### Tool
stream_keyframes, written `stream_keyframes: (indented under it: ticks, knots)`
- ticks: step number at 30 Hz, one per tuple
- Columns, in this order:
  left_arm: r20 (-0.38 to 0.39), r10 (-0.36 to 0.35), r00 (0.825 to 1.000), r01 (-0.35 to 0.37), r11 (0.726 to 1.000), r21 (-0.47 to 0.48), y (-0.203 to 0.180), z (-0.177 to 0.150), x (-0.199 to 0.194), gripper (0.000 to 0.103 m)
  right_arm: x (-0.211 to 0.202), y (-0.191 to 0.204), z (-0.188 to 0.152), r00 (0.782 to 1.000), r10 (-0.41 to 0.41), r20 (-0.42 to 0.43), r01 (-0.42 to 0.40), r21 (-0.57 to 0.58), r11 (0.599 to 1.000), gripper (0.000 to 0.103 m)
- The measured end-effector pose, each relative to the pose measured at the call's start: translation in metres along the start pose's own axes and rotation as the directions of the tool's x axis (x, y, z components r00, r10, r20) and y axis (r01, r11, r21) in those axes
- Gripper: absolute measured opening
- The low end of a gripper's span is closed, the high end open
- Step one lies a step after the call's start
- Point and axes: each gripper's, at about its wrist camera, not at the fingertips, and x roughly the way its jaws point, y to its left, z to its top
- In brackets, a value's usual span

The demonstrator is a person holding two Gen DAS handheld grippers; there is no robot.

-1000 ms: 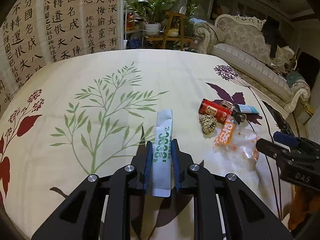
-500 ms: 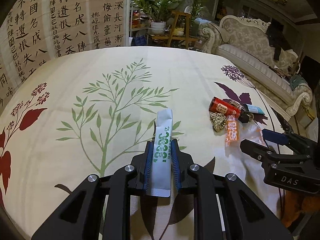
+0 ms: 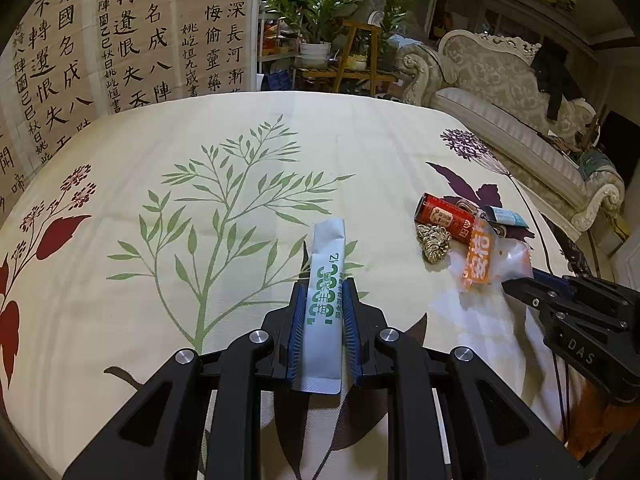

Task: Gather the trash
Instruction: 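Grasp the clear orange-printed snack bag with the right gripper while the left gripper holds the tube, then carry tube and snack bag over the black bin and open both grippers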

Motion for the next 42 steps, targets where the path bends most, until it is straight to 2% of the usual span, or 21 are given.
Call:
stream_keyframes:
  ticks: [8,13,16,23,33,42]
  knots:
    - [0.018,-0.005,1.0,0.005,1.0,0.009,-0.01,-0.001,-0.004,0.02,-0.017,-0.007,-0.005,0.999,-0.001,0.04,0.0,0.039,0.999,0.017]
    - [0.047,-0.019,0.999,0.018,1.0,0.022,-0.023,-0.001,-0.012,0.02,-0.033,-0.022,-0.009,0.995,-0.035,0.09,0.027,0.089,0.996,0.017]
    - [0.065,-0.037,0.997,0.035,0.999,0.04,-0.036,0.0,-0.015,0.02,-0.043,-0.035,-0.01,0.989,-0.084,0.121,0.07,0.116,0.991,0.017]
    - [0.092,-0.099,0.991,0.089,0.99,0.107,-0.082,0.005,-0.017,0.02,-0.062,-0.073,-0.017,0.971,-0.178,0.16,0.145,0.198,0.97,0.017]
    - [0.098,-0.205,0.974,0.18,0.958,0.221,-0.168,0.018,-0.002,0.02,-0.074,-0.143,-0.03,0.93,-0.33,0.161,0.264,0.329,0.907,0.017]
    - [0.074,-0.213,0.974,0.184,0.941,0.285,-0.225,0.027,0.022,0.02,-0.071,-0.197,-0.039,0.909,-0.391,0.141,0.306,0.408,0.86,0.017]
